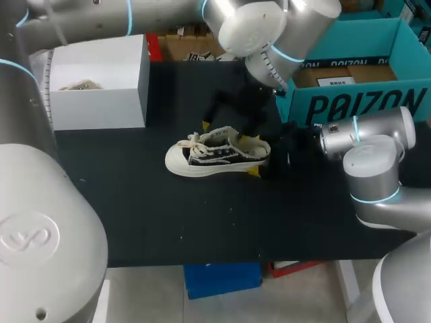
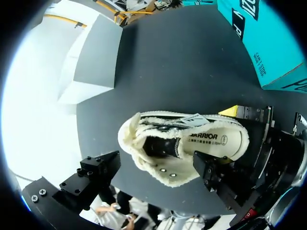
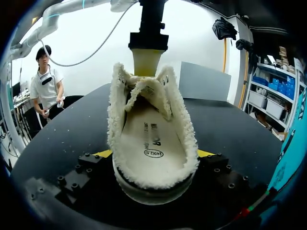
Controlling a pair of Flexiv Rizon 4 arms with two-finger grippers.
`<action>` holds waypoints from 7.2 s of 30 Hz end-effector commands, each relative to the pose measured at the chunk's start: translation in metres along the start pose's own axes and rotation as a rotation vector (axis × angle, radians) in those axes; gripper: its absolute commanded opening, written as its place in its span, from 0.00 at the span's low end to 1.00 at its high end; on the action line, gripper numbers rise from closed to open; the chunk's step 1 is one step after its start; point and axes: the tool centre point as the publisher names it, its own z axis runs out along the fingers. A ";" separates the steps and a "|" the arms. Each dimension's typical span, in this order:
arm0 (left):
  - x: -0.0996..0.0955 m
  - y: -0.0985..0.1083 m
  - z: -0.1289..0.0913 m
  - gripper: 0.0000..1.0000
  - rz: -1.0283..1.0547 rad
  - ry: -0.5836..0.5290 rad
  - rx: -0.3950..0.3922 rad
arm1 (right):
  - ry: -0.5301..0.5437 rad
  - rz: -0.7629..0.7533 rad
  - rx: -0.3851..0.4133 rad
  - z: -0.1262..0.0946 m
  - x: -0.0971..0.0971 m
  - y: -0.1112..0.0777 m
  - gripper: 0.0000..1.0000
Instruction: Take the shoe out of the shoebox, open the shoe tongue, remove and reinsert the insole, then place the shoe into the shoebox
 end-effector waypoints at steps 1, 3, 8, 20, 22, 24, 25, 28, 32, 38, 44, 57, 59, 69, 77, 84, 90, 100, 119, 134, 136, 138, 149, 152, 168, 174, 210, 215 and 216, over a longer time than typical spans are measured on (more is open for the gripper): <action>0.024 0.001 0.012 1.00 0.005 -0.139 -0.009 | -0.001 0.001 0.002 0.003 -0.001 0.000 0.00; 0.025 0.003 0.018 1.00 0.007 -0.152 -0.014 | -0.001 0.001 0.002 0.003 -0.001 0.000 0.00; 0.021 0.003 0.031 1.00 0.009 -0.178 -0.027 | -0.001 0.001 0.002 0.003 -0.001 0.000 0.00; 0.010 -0.001 0.049 0.00 -0.007 -0.200 -0.039 | -0.001 0.001 0.002 0.003 -0.001 0.000 0.00; 0.008 -0.001 0.050 0.00 -0.009 -0.200 -0.040 | -0.001 0.001 0.002 0.003 -0.001 0.000 0.00; 0.005 -0.001 0.051 0.00 -0.010 -0.200 -0.039 | -0.001 0.001 0.002 0.003 -0.001 0.000 0.00; 0.004 -0.001 0.051 0.00 -0.012 -0.199 -0.039 | -0.001 0.001 0.002 0.003 -0.001 0.000 0.00; 0.002 -0.002 0.051 0.00 -0.016 -0.193 -0.039 | -0.001 0.001 0.002 0.003 -0.001 0.000 0.00; -0.001 -0.003 0.045 0.00 -0.016 -0.185 -0.026 | -0.001 0.001 0.002 0.003 -0.001 0.000 0.00; -0.003 -0.003 0.032 0.00 -0.008 -0.171 0.005 | -0.001 0.001 0.002 0.003 -0.001 0.000 0.00; -0.006 -0.001 0.020 0.00 0.000 -0.150 0.031 | -0.001 0.001 0.002 0.003 -0.001 0.000 0.00; -0.038 -0.004 0.017 0.00 -0.033 -0.066 0.034 | -0.001 0.001 0.002 0.003 -0.001 0.000 0.00; -0.044 -0.005 0.021 0.00 -0.043 -0.053 0.030 | -0.001 0.001 0.002 0.003 -0.001 0.000 0.00; -0.077 -0.015 0.031 0.00 -0.106 0.027 0.005 | -0.001 0.001 0.002 0.003 -0.001 0.000 0.00; -0.089 -0.013 0.047 0.00 -0.101 0.143 -0.016 | -0.001 0.001 0.002 0.003 -0.001 0.000 0.00; -0.097 -0.009 0.066 0.00 -0.101 0.260 -0.044 | -0.001 0.001 0.002 0.003 -0.001 0.000 0.00; -0.103 -0.008 0.077 0.16 -0.109 0.315 -0.045 | -0.001 0.001 0.002 0.003 -0.001 0.000 0.00; -0.107 -0.002 0.090 1.00 -0.055 0.419 -0.013 | -0.001 0.001 0.002 0.003 -0.001 0.000 0.00; -0.125 -0.006 0.074 1.00 -0.016 0.413 0.015 | -0.001 0.001 0.002 0.003 -0.001 0.000 0.00; -0.130 -0.014 -0.016 1.00 0.326 0.412 0.234 | -0.001 0.001 0.002 0.003 -0.001 0.000 0.00; -0.129 -0.013 -0.027 1.00 0.450 0.466 0.264 | -0.001 0.001 0.002 0.003 -0.001 0.000 0.00; -0.129 -0.012 -0.037 1.00 0.564 0.502 0.295 | -0.001 0.001 0.002 0.003 -0.001 0.000 0.00; -0.119 -0.016 -0.057 1.00 1.125 0.567 0.383 | -0.001 0.001 0.002 0.003 -0.001 0.000 0.00; -0.116 -0.014 -0.058 1.00 1.305 0.545 0.386 | -0.001 0.001 0.002 0.003 -0.001 0.000 0.00; -0.082 -0.001 -0.044 1.00 1.780 0.519 0.304 | -0.001 0.001 0.002 0.003 -0.001 0.000 0.00; -0.068 -0.007 -0.049 0.00 1.647 0.527 0.314 | -0.001 0.001 0.002 0.003 -0.001 0.000 0.00; -0.035 -0.019 -0.008 0.00 1.664 0.678 0.327 | -0.001 0.001 0.002 0.003 -0.001 0.000 0.00; -0.022 -0.014 0.000 0.00 1.686 0.699 0.316 | -0.001 0.001 0.002 0.003 -0.001 0.000 0.00; -0.018 -0.012 0.003 0.00 1.692 0.695 0.312 | -0.001 0.001 0.002 0.003 -0.001 0.000 0.00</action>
